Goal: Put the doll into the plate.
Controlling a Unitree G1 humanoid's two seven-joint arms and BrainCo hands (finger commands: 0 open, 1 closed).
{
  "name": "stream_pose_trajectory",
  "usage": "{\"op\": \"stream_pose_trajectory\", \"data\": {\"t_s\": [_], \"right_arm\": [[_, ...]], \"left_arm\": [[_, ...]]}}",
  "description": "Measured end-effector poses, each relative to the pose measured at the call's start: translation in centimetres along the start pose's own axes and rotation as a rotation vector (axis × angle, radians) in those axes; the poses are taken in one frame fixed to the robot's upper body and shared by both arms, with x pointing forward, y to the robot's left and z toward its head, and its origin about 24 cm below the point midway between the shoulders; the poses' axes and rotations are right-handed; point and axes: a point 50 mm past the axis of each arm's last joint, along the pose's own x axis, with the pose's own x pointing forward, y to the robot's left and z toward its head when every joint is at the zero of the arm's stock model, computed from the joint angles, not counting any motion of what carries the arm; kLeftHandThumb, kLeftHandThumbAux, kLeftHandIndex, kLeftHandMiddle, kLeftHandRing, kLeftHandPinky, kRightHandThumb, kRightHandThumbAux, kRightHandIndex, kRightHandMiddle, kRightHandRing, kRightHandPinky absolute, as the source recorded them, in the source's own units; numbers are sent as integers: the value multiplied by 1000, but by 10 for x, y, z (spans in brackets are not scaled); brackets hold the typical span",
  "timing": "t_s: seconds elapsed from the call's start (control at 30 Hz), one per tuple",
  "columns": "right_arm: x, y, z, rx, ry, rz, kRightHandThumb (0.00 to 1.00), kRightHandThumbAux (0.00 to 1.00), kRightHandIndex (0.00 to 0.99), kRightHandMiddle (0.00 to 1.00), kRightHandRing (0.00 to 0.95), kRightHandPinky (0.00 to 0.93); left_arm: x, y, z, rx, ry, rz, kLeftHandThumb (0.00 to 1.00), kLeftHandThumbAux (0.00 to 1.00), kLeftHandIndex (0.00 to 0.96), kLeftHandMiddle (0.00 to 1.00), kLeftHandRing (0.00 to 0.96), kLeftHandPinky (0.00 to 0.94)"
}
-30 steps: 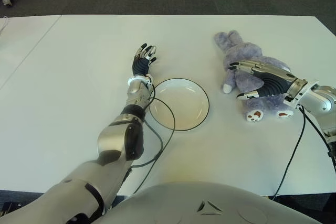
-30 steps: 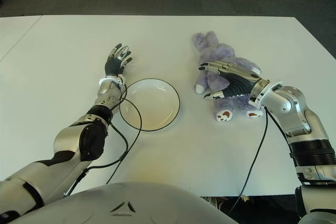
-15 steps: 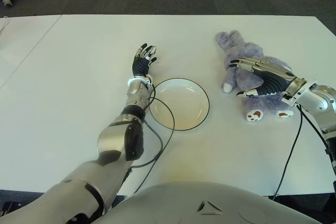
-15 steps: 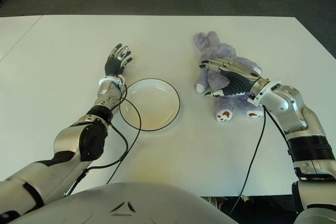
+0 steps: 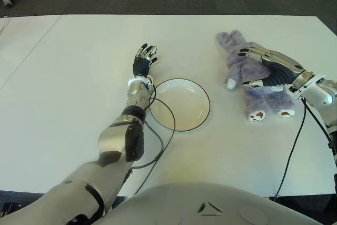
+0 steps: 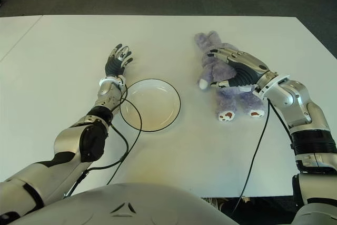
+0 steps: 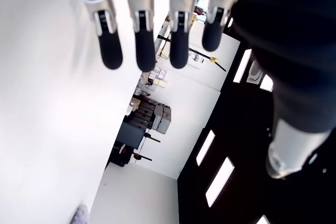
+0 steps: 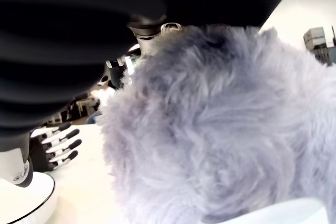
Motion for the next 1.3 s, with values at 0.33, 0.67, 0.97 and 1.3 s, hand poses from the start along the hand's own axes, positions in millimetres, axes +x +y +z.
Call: {"op": "stream_pose_trajectory", "data": {"t_s": [0.33, 0.67, 0.97, 1.3], "right_arm": [[-4, -13, -11, -60, 45, -77, 194, 461, 24, 0, 0, 0], [-5, -16, -12, -74, 50, -114, 162, 442, 50, 7, 0, 0], [-5, -18, -13, -78, 52, -131, 146, 456, 70, 27, 0, 0], [-13, -12, -25, -67, 100, -110, 224, 498, 66, 41, 0, 0]], "left_arm": [[0, 0, 0, -2, 0, 1, 0, 651, 154, 194, 196, 212], [0, 0, 0, -3, 0, 2, 0, 672, 169, 207, 213, 232], [0, 0, 0, -3, 0, 1, 0, 665, 153, 195, 202, 221], [0, 0, 0, -1, 1, 0, 0, 678, 171, 216, 229, 262]]}}
